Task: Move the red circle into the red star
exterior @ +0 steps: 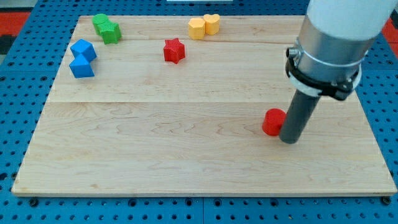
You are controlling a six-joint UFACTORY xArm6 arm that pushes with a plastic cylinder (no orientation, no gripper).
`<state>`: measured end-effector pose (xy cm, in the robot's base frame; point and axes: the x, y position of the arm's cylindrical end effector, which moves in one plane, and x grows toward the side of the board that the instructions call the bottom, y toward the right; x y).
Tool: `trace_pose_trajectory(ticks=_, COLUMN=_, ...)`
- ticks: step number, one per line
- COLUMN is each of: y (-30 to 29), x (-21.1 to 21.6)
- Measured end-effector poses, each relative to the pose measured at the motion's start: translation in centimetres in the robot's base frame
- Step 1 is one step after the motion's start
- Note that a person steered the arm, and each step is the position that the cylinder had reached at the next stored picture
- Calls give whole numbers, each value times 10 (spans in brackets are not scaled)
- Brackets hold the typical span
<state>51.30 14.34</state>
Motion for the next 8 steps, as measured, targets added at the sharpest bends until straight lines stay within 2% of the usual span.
trace_pose_trajectory(ticks=1, y=-57, x=-23)
trace_pose_trajectory(ticks=2, y=-73, x=-53)
trace_pose_trajectory(ticks=3, y=-51, x=-39)
trace_pose_trajectory(ticks=4, y=-40, x=-6)
trace_pose_trajectory(ticks=5, y=-12, x=-42)
trace_pose_trajectory(ticks=6, y=-32, x=-52)
trace_pose_trajectory(ticks=7, y=-20, x=-51)
trace_pose_trajectory(ticks=8, y=16, x=-55)
